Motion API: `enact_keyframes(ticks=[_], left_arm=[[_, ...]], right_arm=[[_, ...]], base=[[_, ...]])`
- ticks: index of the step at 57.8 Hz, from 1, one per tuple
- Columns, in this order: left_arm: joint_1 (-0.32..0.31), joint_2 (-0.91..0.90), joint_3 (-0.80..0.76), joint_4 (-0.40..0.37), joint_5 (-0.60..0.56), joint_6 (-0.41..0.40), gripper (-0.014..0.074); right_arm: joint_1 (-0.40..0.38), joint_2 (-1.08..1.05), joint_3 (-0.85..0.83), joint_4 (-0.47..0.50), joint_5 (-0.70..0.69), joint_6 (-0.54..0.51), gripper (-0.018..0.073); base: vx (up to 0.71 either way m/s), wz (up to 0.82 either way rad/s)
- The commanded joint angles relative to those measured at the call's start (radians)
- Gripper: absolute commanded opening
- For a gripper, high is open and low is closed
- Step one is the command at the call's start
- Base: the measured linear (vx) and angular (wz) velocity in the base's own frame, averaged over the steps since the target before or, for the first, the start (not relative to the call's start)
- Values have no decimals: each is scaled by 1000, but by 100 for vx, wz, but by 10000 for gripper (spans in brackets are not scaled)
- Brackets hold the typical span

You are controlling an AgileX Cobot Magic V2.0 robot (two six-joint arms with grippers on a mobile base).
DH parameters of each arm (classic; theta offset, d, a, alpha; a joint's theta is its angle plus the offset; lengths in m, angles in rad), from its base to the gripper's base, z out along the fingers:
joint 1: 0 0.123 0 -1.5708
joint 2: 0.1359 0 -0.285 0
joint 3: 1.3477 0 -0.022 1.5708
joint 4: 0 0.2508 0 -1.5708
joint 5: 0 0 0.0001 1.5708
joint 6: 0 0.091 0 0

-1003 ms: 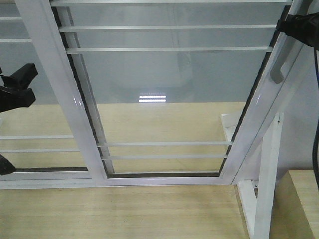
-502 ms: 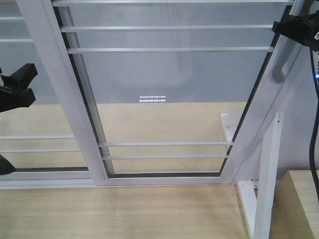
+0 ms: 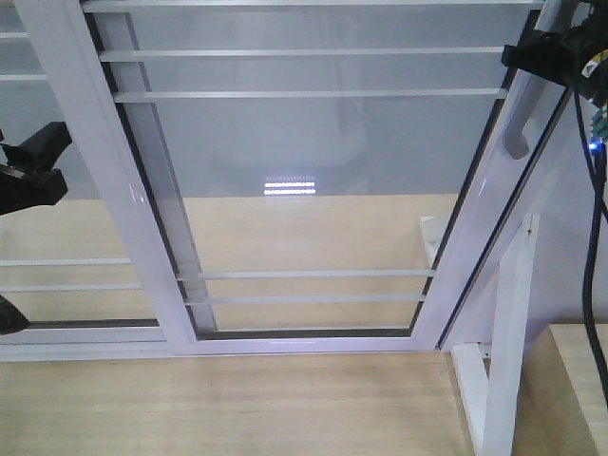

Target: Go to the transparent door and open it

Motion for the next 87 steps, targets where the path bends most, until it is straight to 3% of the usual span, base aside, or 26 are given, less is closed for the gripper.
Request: enact_keyframes(ticks=[1, 25, 39, 66, 77, 87], left_arm=[[-3, -13, -38, -5, -82, 0, 566], [-3, -13, -38, -5, -82, 0, 566], [-3, -13, -38, -5, -82, 0, 566], [-3, -13, -38, -5, -89, 0, 566], [-3, -8, -38, 18, -112, 0, 566], [-5, 53, -38, 85, -186, -26, 566]], right_arm=[[100, -66, -32, -85, -140, 5, 68], [219, -66, -32, -87, -140, 5, 68], [232, -69, -32, -86, -122, 12, 68], [232, -193, -29, -97, 208, -5, 67], [232, -305, -27, -135, 385, -30, -13], [232, -454, 128, -135, 329, -54, -8]], base=[[0, -1], [0, 0], [0, 0], [0, 0], [0, 0], [0, 0]])
